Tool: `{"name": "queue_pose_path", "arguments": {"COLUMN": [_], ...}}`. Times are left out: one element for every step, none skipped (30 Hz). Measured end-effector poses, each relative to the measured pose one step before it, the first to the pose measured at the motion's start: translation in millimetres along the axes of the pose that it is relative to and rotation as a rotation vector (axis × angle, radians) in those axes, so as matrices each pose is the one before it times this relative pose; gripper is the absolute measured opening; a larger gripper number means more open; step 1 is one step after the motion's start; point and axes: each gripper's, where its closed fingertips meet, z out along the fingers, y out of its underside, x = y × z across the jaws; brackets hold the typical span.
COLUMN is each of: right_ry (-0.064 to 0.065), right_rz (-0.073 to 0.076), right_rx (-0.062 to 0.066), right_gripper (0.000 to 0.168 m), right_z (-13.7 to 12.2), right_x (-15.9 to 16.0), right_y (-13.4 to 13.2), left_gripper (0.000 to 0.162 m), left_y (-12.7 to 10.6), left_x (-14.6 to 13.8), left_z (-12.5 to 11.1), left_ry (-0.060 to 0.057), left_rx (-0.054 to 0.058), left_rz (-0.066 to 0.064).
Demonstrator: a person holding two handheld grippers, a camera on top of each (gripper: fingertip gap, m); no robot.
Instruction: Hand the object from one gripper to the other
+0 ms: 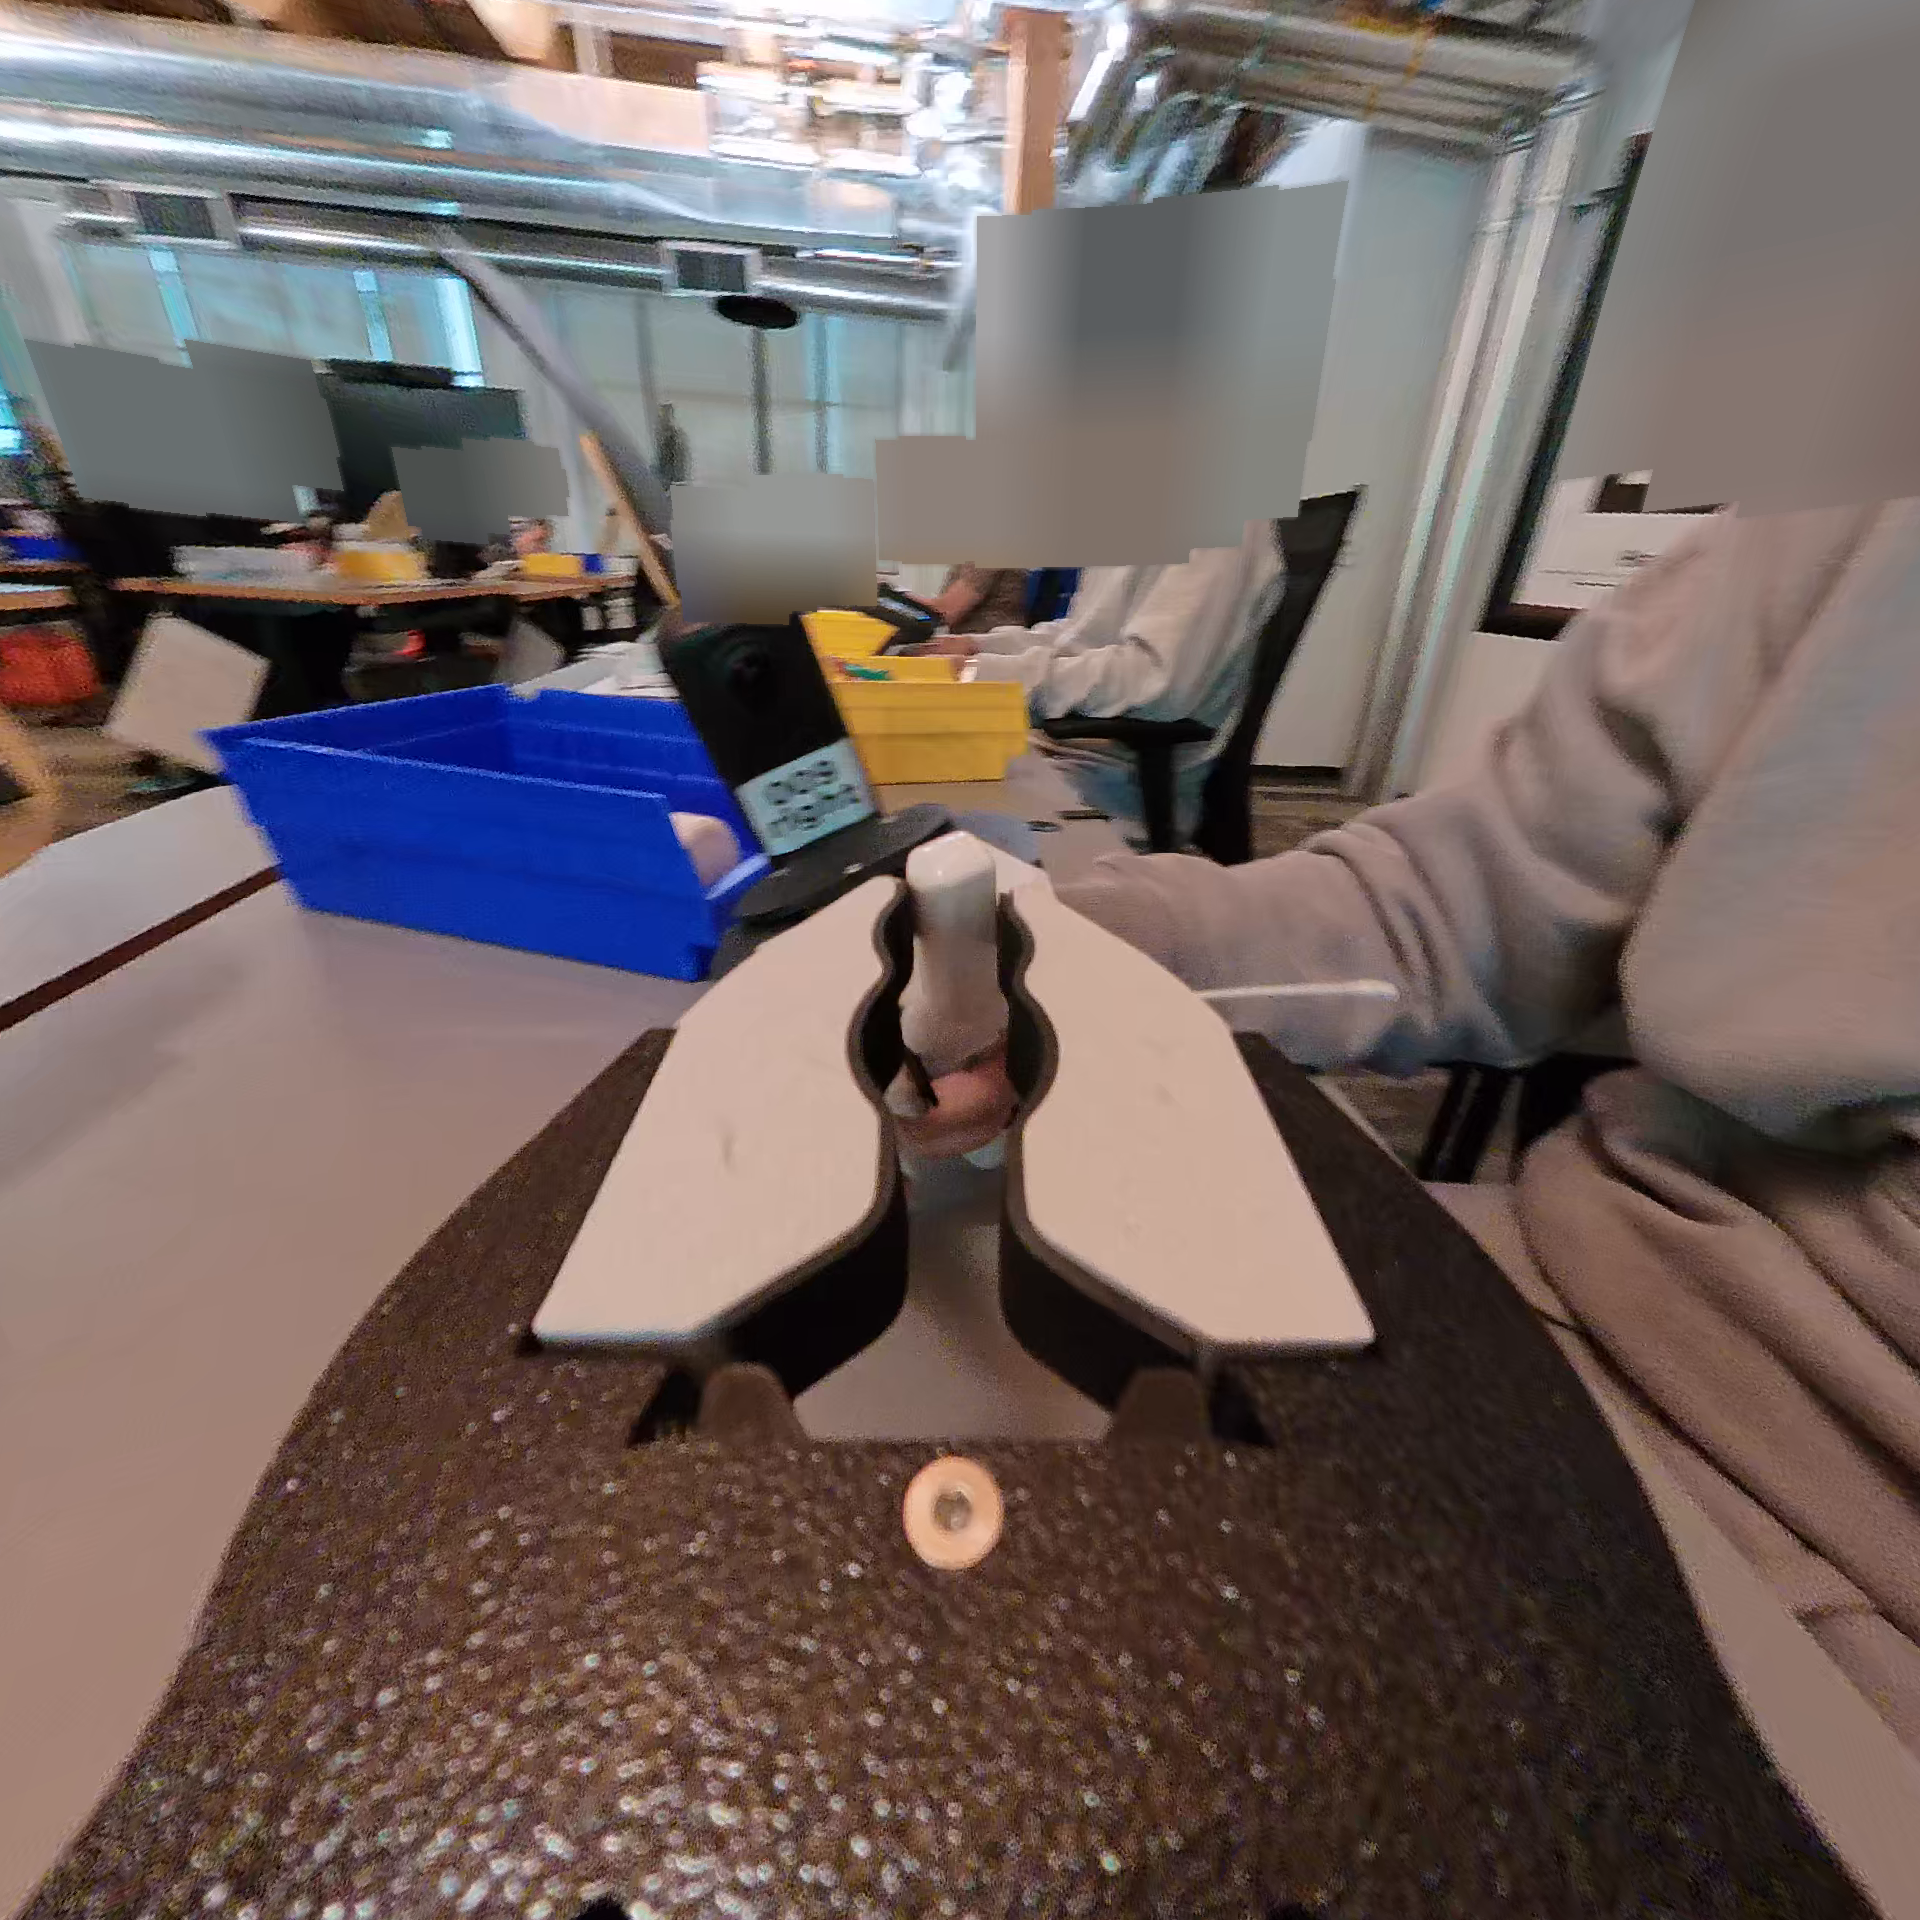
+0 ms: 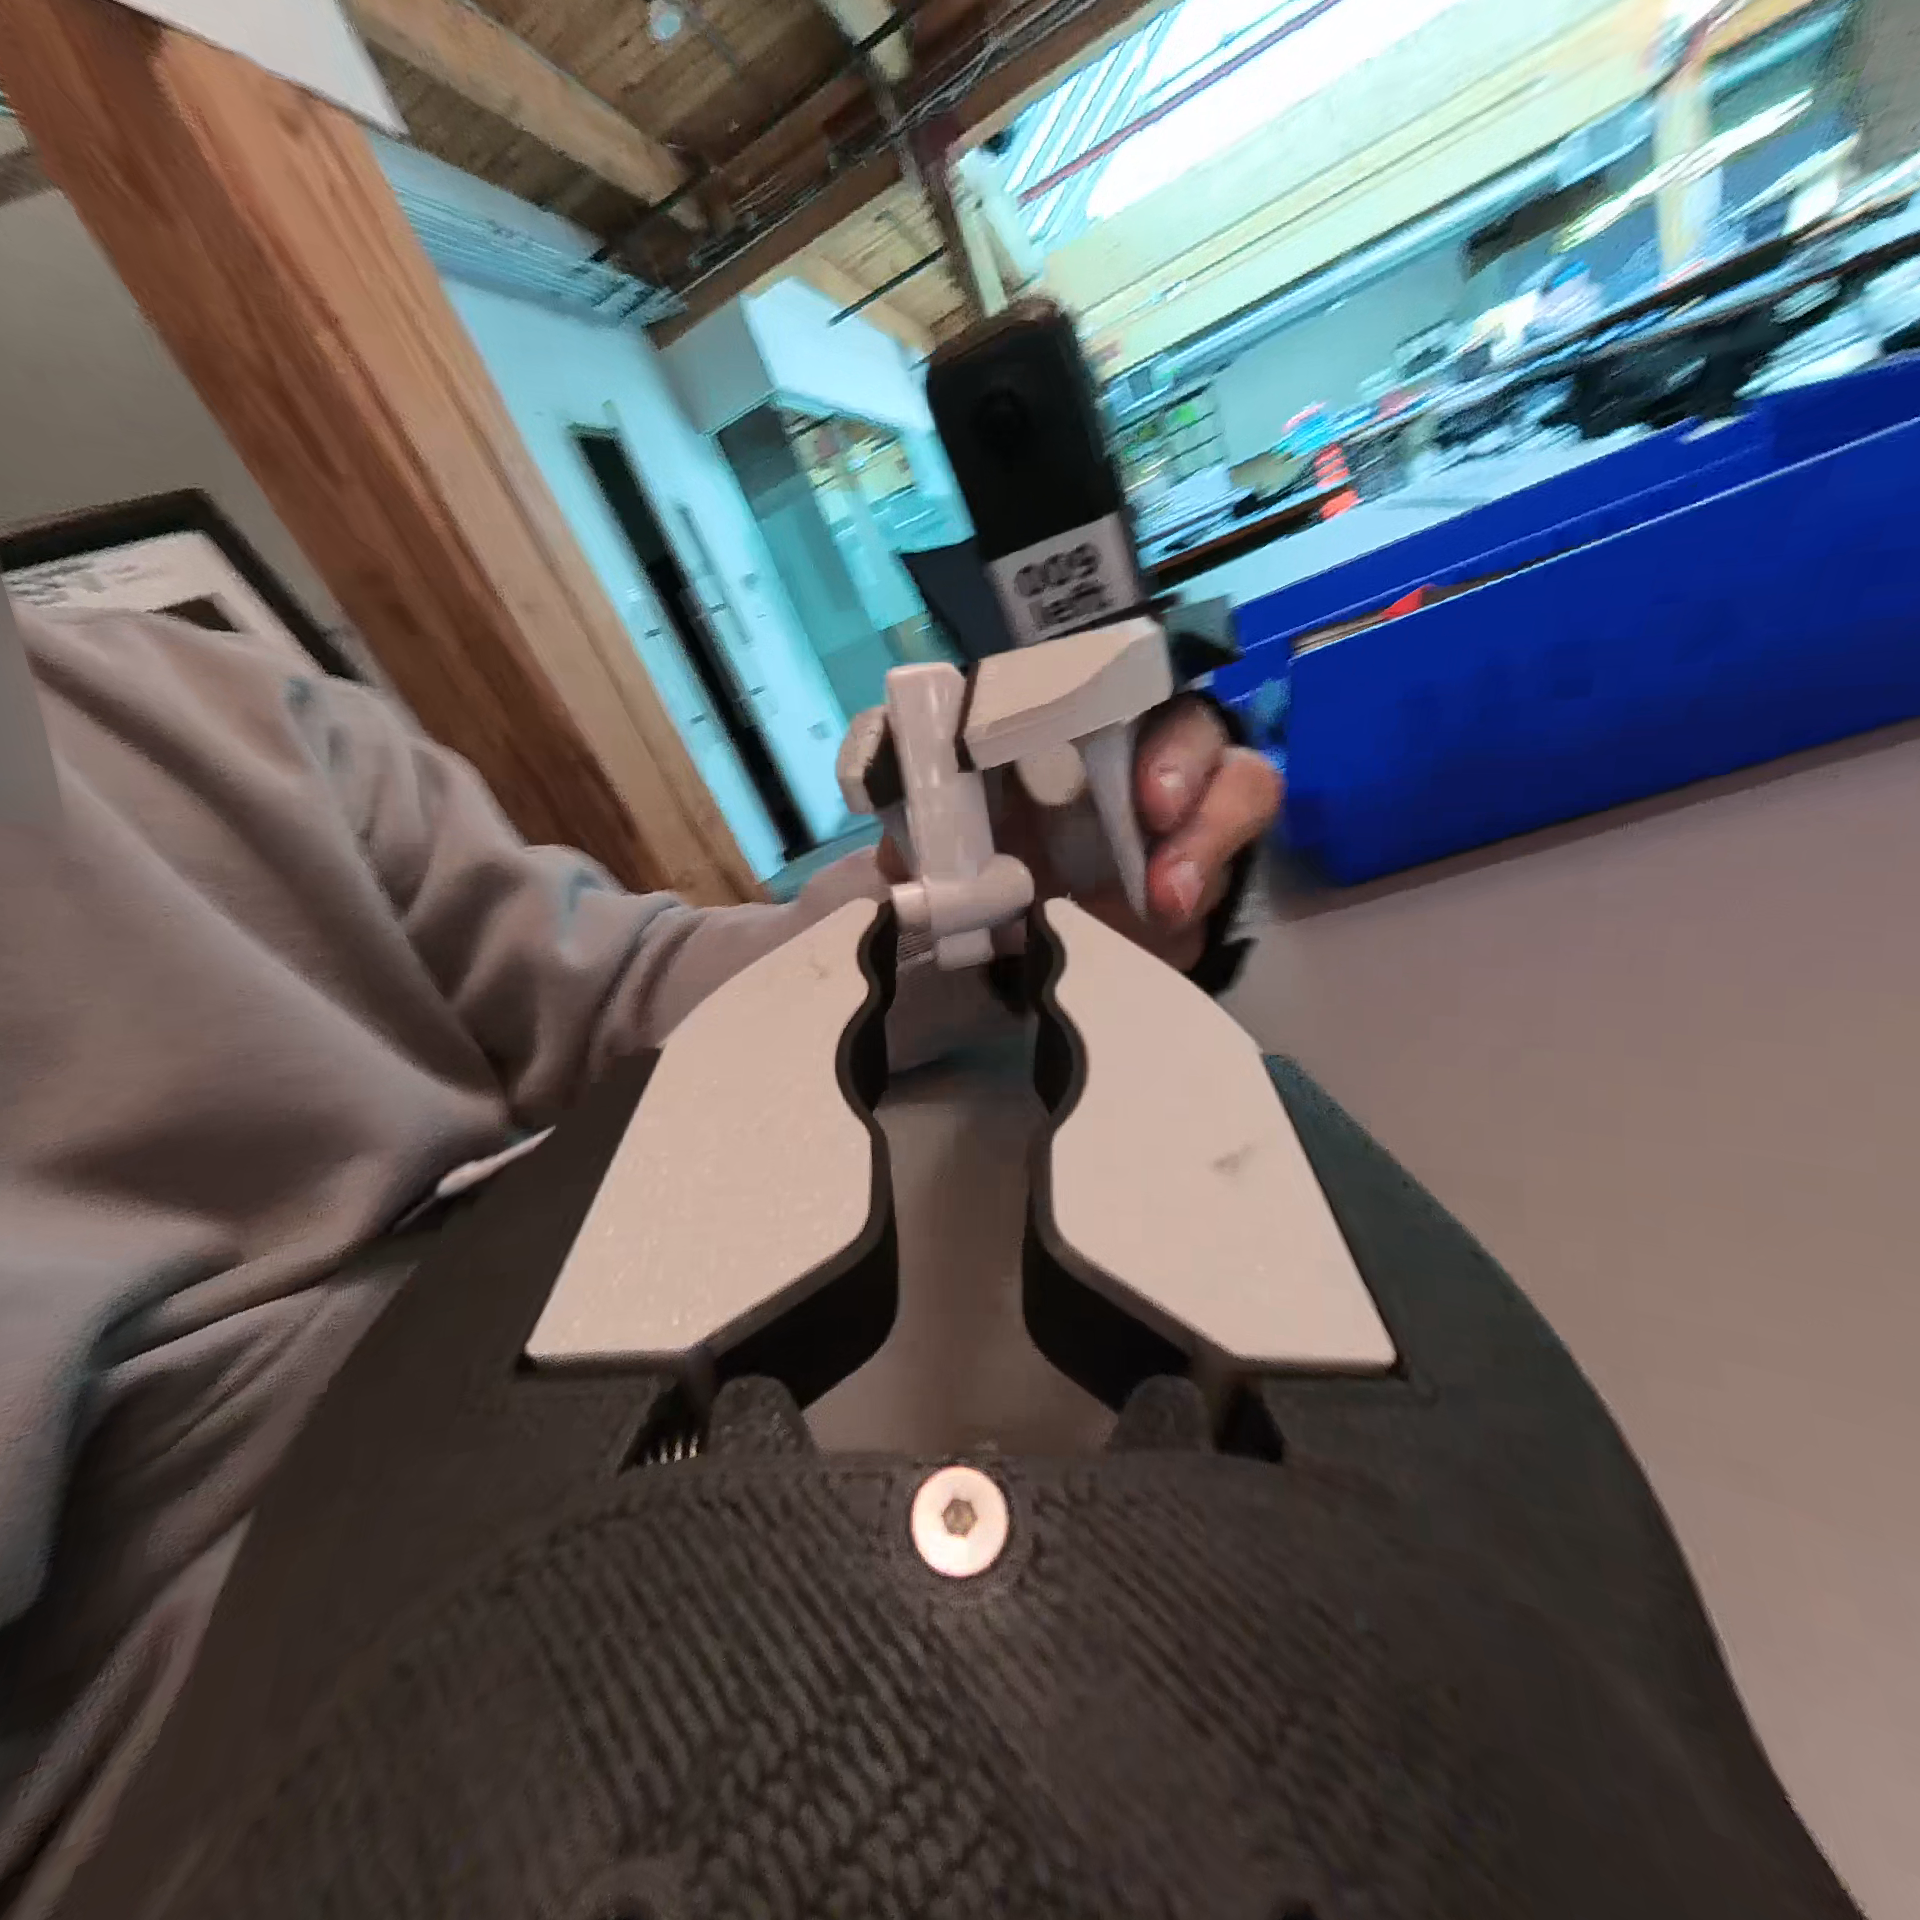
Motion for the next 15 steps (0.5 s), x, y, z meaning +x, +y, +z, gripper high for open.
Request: {"name": "queue_pose_path", "arguments": {"right_ry": [0.0627,0.0614,0.0625,0.0631,0.0648,0.0425,0.0303,0.0226,0.0039,-0.0053,0.0002,0.0086,0.0117,0.0128,0.0181], "right_rz": [-0.0443,-0.0552,-0.0645,-0.0781,-0.0818,-0.0737,-0.0601,-0.0442,-0.0283,-0.0182,-0.015,-0.0107,-0.0091,-0.0093,-0.0091], "right_rx": [0.0249,0.0204,0.01,-0.0002,-0.002,0.0068,0.0119,0.0009,-0.0261,-0.0526,-0.052,-0.03,-0.0169,-0.0202,-0.0273], "right_gripper": [0.025,0.032,0.038,0.038,0.04,0.041,0.039,0.038,0.036,0.037,0.038,0.039,0.036,0.031,0.025], "right_z": [-2.93,-2.64,-2.27,-2.05,-2.16,-2.19,-2.11,-1.65,-0.6,0.66,1.56,1.82,1.68,1.56,1.38], "right_x": [7.86,6.98,6.33,6.05,6.05,3.12,2.04,1.55,-0.24,-1.05,-0.51,0.23,0.38,0.66,1.74], "right_y": [-3.66,-3.34,-2.46,-1.9,-1.98,-3.06,-3.82,-1.79,2.27,6.18,6.49,4.19,2.79,3.27,4.04], "left_gripper": [0.014,0.014,0.014,0.014,0.014,0.014,0.014,0.015,0.015,0.014,0.014,0.014,0.014,0.014,0.014], "left_y": [0.56,1.35,0.97,-0.19,-0.73,-0.93,-0.68,-0.59,-1.45,-2.13,-2.47,-2.48,-1.86,-0.99,-0.6], "left_x": [-8.04,-8.63,-10.38,-11.03,-10.57,-10.17,-10.57,-9.48,-7.35,-5.61,-3.81,-1.83,-0.16,-0.11,-0.32], "left_z": [-1.53,-1.66,-1.92,-2.16,-2.47,-2.78,-2.94,-2.98,-2.69,-2.29,-1.8,-1.29,-0.6,-0.23,-0.1], "left_ry": [-0.0518,-0.0546,-0.065,-0.0665,-0.0603,-0.0569,-0.0606,-0.057,-0.0472,-0.0404,-0.0329,-0.0229,-0.0147,-0.0147,-0.0161], "left_rx": [-0.008,-0.011,-0.0073,0.0019,0.0076,0.0071,0.0037,0.0031,0.0066,0.0091,0.0108,0.0101,0.006,0.0011,-0.0011], "left_rz": [0.0014,-0.0059,-0.0135,-0.018,-0.0229,-0.0229,-0.0144,-0.0003,0.013,0.0199,0.0242,0.0285,0.0302,0.0301,0.0307]}}
